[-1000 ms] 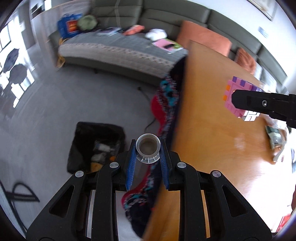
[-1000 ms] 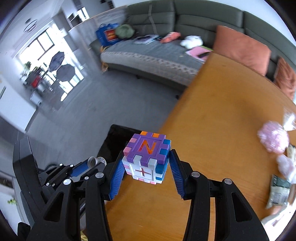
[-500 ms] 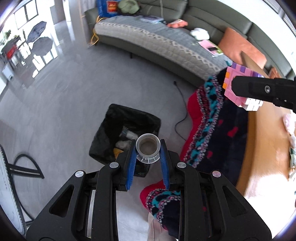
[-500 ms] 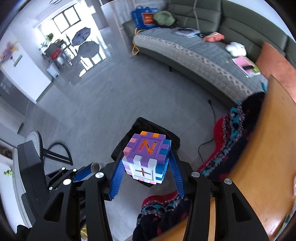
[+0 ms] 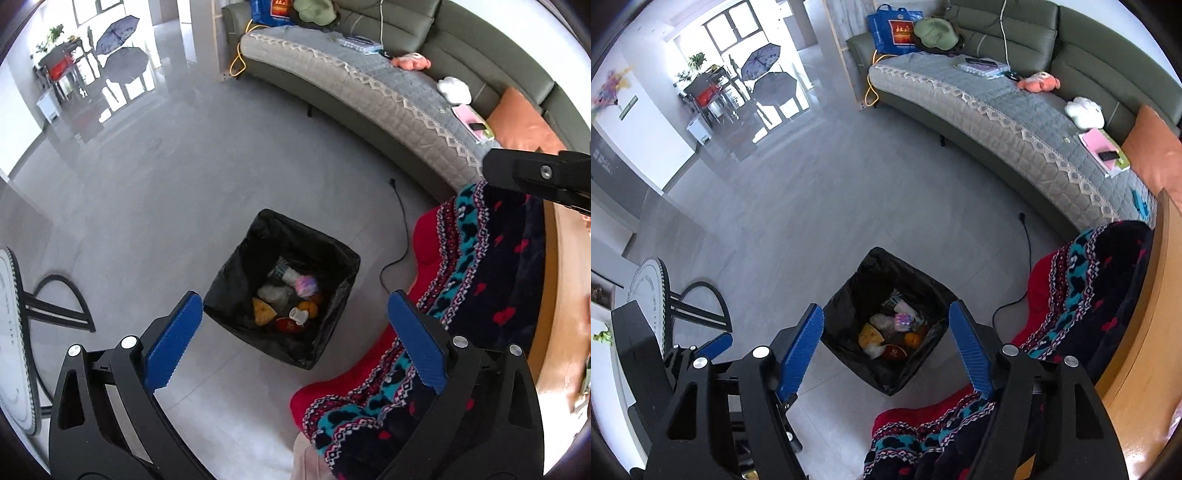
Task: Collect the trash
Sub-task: 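Move both open tools back over the table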
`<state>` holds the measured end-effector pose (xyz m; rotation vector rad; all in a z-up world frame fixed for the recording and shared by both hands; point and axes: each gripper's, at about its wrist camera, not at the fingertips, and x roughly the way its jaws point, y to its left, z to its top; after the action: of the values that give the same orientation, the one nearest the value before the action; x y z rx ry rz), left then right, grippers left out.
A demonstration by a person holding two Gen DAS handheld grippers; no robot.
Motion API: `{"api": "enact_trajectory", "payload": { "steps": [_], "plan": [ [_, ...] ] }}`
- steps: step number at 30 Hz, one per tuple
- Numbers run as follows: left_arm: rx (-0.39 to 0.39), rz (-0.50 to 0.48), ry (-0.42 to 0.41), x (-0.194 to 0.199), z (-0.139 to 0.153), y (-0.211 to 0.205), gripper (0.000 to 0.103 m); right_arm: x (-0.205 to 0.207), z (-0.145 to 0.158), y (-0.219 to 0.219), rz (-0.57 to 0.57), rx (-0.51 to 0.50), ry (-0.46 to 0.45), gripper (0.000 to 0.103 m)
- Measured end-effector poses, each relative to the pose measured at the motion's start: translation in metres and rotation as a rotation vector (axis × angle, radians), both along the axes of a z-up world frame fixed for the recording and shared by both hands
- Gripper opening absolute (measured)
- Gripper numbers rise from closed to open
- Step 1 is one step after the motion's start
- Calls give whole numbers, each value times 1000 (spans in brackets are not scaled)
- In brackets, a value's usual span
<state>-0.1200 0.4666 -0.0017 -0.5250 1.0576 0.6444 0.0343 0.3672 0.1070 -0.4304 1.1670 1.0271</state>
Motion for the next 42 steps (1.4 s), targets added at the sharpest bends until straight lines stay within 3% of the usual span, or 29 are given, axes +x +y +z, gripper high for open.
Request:
{"api": "enact_trajectory", "payload": {
  "steps": [12, 22, 32, 42],
  "plan": [
    [7, -43, 3, 8, 8, -15, 97, 6, 7, -24, -28, 13, 14, 71],
    [40, -116, -36, 17, 36, -50, 97, 13, 32, -78, -106, 61, 11, 71],
    [54, -316, -115, 53, 70, -137, 97, 36, 61, -190, -273, 91, -16, 71],
    [14, -598, -136, 102, 75, -270, 97, 58, 63, -342, -509, 84, -41, 71]
  ]
}}
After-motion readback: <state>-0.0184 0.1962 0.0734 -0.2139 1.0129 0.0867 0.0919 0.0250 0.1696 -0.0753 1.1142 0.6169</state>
